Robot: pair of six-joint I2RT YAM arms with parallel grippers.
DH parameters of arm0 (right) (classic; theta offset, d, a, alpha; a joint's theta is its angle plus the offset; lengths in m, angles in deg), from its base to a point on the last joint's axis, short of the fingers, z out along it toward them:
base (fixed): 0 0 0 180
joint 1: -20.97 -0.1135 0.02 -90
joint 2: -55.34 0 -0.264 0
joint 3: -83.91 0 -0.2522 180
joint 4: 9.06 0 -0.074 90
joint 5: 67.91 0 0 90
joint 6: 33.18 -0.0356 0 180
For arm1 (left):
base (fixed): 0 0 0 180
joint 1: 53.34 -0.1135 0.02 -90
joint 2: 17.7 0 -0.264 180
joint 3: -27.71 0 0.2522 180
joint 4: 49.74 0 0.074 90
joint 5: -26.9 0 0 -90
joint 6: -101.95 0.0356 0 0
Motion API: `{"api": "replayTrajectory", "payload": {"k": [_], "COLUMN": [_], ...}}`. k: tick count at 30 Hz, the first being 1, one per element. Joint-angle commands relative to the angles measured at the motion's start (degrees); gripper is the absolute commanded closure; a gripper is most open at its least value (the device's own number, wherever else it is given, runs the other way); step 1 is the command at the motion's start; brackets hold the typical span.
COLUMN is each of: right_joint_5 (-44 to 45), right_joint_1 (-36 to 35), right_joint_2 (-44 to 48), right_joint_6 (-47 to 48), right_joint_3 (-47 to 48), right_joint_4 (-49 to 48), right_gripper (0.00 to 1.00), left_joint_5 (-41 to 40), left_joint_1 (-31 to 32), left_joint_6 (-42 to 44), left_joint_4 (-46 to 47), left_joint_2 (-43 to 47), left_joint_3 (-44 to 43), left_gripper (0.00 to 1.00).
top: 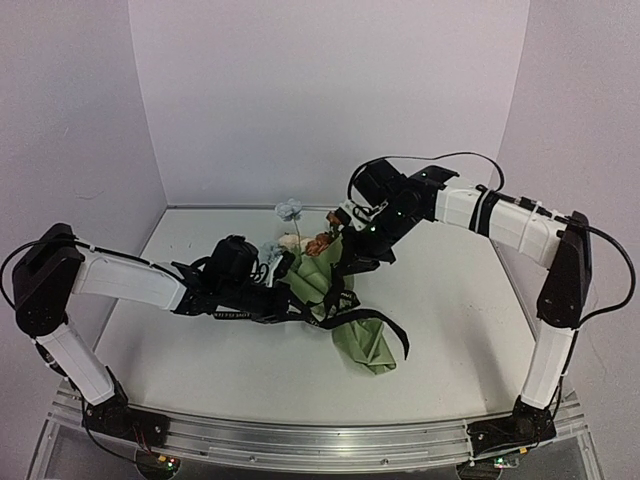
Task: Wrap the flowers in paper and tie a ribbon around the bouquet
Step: Place the right side of the half-tied ribbon on the folded bouquet.
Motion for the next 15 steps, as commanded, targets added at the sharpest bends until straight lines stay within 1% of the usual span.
{"api": "replayTrajectory", "payload": {"k": [1, 5, 9, 12, 14, 15], "right_joint_5": [-2.3, -0.5, 1.4, 2.6, 2.7, 2.9], "right_joint_1": [-0.3, -0.1, 1.7, 3.1, 3.6, 3.7], "right_joint_2": [-1.3, -0.9, -0.3, 0.0, -0.2, -0.3], "right_joint_6": [-5.8, -7.0, -10.2, -12.5, -13.8, -14.3], "right_joint_3": [2.4, 1.1, -0.5, -1.5, -1.6, -1.6], "right_joint_4": [2.9, 2.8, 2.7, 2.4, 2.1, 2.1], "right_gripper": [1.0, 1.0, 1.0, 1.0, 1.0, 1.0], "left_joint_5": [0.3, 1.3, 2.3, 3.0, 3.4, 3.4], "left_joint_1": [1.1, 1.2, 1.2, 1.2, 1.4, 1.5], "left_joint_6": [1.6, 1.4, -0.5, -1.6, -1.6, -1.3], "left_joint_4": [3.0, 6.3, 10.4, 12.6, 13.2, 13.1], "left_joint_2": [-1.2, -4.1, -7.7, -10.5, -11.6, -11.9], "left_joint_3": [-1.3, -3.9, -6.5, -8.0, -9.2, -9.6], "left_gripper": [0.94, 0.93, 0.93, 0.89, 0.83, 0.79]}}
